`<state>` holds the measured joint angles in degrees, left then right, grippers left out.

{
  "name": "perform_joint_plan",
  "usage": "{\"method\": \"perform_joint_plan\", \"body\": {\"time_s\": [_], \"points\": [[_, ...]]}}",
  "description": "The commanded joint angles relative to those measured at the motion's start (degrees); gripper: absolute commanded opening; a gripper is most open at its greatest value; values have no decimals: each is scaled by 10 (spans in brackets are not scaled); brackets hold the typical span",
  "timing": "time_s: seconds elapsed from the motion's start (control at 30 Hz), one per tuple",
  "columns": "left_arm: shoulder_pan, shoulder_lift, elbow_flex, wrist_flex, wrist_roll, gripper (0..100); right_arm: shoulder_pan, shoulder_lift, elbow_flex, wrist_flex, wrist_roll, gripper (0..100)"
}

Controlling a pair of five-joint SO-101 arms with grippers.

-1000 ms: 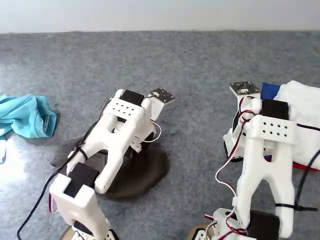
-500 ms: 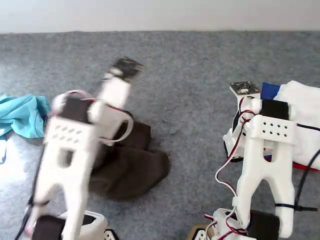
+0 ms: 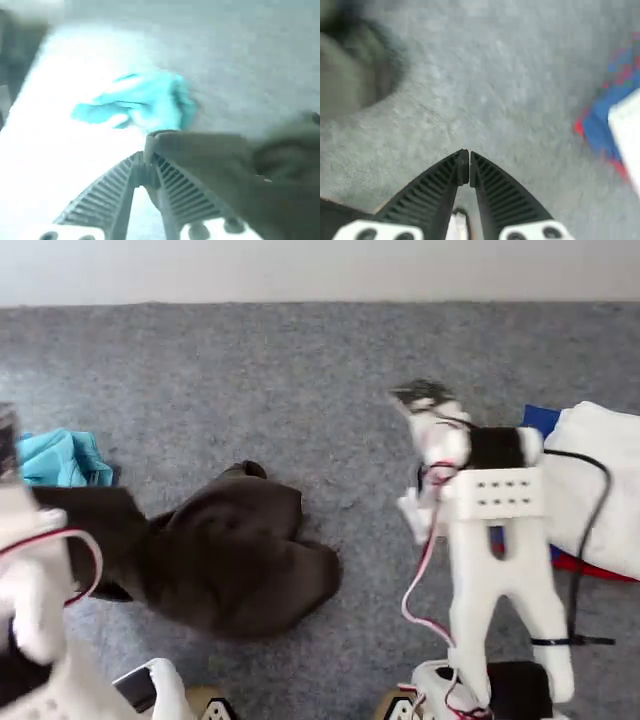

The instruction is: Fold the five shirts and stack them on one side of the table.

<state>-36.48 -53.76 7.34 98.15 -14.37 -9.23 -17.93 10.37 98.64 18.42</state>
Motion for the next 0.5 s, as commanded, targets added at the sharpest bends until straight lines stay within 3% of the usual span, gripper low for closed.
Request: {"method": "perform_joint_plan", "body": {"time_s": [0.0, 0.13, 0.23, 0.47], "points": [[-97, -33, -9, -37, -4, 13, -71, -12, -23, -43, 2, 9], [-160, -38, -7, -51, -4, 13, -138, 4, -23, -80, 2, 9], [-169, -41, 15, -51, -4, 13, -186, 57, -25, -72, 2, 13], [-171, -41, 36, -46, -4, 13, -294, 139, -28, -26, 1, 208]]}}
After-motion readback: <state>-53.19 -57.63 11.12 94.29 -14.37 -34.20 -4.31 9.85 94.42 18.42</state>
